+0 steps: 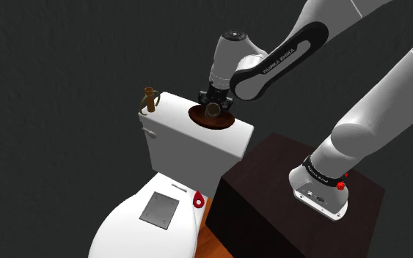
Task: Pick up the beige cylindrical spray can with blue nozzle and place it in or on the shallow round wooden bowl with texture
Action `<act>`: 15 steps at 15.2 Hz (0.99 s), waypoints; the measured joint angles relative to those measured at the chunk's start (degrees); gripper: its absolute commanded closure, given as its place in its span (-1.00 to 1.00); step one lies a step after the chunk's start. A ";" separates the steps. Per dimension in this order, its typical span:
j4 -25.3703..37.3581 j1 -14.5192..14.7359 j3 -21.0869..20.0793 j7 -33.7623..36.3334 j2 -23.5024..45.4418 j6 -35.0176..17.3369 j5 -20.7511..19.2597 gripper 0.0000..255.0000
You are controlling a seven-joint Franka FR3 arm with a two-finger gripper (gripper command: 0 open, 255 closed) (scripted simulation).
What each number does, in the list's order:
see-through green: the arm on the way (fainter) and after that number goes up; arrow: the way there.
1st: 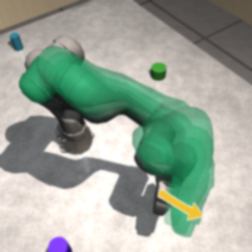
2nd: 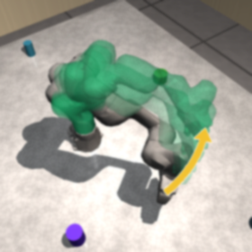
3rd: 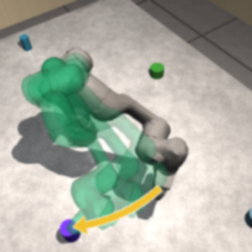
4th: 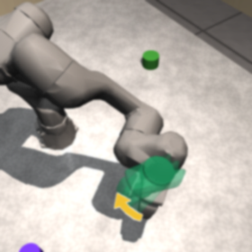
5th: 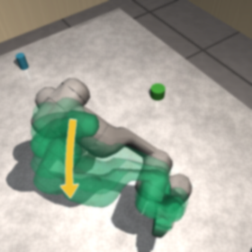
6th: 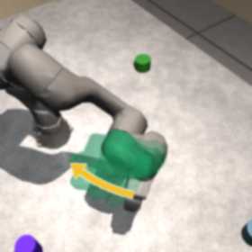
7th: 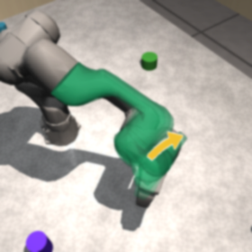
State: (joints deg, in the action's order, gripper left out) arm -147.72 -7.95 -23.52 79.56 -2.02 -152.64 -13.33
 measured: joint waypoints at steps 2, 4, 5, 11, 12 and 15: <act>0.00 0.00 -0.01 0.02 0.01 -0.03 -0.03 -1.00; -0.01 -0.02 0.01 0.03 0.04 -0.05 -0.04 -1.00; -0.01 -0.03 0.02 0.04 0.05 -0.06 -0.05 -1.00; 0.65 0.99 -0.29 -2.56 -3.87 3.97 4.08 -1.00; 0.73 1.40 -0.08 -3.95 -5.80 5.76 5.82 -1.00; 0.59 1.92 0.24 -5.30 -7.67 7.32 7.52 -1.00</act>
State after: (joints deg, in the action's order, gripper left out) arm -147.13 -6.03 -23.28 74.26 -9.69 -145.32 -5.81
